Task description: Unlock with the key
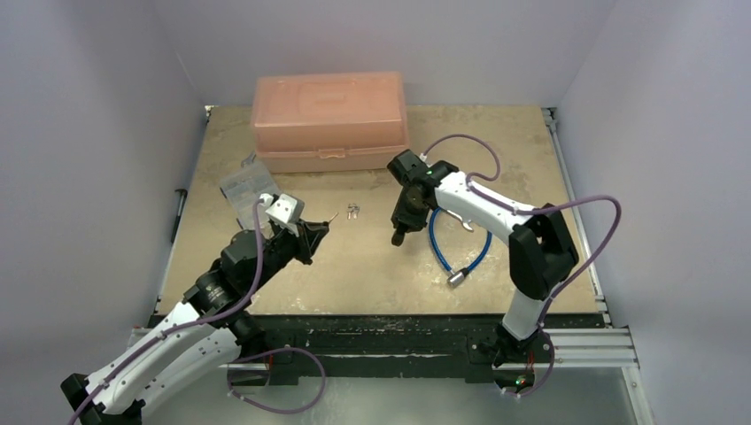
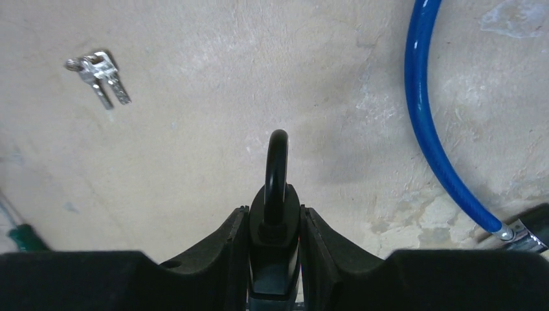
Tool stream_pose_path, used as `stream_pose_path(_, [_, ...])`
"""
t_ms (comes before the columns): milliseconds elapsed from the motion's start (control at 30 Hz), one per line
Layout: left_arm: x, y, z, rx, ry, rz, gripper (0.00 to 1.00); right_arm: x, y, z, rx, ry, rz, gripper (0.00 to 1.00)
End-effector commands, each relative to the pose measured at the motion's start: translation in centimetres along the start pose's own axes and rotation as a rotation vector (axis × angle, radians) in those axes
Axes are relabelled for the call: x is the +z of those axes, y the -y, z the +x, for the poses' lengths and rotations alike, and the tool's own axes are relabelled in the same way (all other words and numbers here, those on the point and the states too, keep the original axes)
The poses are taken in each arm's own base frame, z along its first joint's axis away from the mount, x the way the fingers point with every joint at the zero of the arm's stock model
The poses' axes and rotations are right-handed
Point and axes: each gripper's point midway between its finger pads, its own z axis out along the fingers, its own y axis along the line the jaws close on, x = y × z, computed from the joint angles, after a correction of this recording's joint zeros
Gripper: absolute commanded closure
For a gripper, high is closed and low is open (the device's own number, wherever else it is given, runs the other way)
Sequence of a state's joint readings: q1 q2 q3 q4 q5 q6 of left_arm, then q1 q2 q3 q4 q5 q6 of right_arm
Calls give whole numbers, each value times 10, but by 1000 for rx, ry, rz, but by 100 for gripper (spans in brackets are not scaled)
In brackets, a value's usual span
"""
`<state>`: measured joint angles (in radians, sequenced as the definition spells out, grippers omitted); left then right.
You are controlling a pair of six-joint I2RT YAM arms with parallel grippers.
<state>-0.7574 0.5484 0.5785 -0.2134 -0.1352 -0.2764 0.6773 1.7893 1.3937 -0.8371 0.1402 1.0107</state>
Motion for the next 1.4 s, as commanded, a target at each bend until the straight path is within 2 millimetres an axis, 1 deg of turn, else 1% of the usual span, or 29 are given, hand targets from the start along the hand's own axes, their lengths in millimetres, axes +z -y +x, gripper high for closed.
stream_pose_path(0, [4,10,-19,-6,75,49,100,-33,-13,-19,117,12,-79,100])
stream_pose_path(100, [6,10,-23,-30,53,32,100,-41,-5,-17,132,-28,-15,100])
stream_pose_path(133, [7,12,-24,-39,43,36,100,-44,-7,-17,138,-38,-22,100])
stream_pose_path(200, [8,22,-25,-48,19,81,100,-50,-10,-15,147,-56,-37,100])
stream_pose_path(233, [9,25,-25,-54,6,94,100,-51,-10,-15,153,-64,-37,100])
stream_pose_path(367, [17,26,-15,-24,-28,102,100,-56,-2,-12,204,-110,23,100])
stream_pose_path(433, [21,27,-9,-21,-28,116,100,-56,-1,-9,221,-151,35,100])
stream_pose_path(500, [24,28,-8,-5,-27,125,100,-57,-2,-1,238,-200,30,100])
stream_pose_path(567, [29,23,-4,7,-40,94,100,-56,-4,7,249,-246,27,100])
stream_pose_path(633, [33,27,-3,31,-46,119,100,-55,-5,13,240,-280,20,100])
stream_pose_path(667, [35,33,-3,35,-46,157,100,-54,-6,15,240,-289,19,100])
stream_pose_path(767, [41,49,-5,34,-57,237,100,-52,-4,13,257,-283,23,100])
stream_pose_path(867, [49,44,-5,-29,-89,177,100,-50,2,13,283,-289,35,100])
stream_pose_path(1067, [54,57,-8,-59,-64,241,100,-50,15,11,360,-315,61,100])
stream_pose_path(1133, [59,57,-3,-49,-93,238,100,-49,17,11,384,-327,62,100])
stream_pose_path(1233, [65,60,16,-43,-183,248,100,-48,20,13,416,-352,71,100])
stream_pose_path(1367, [67,71,22,-21,-192,270,100,-45,23,15,440,-390,64,100])
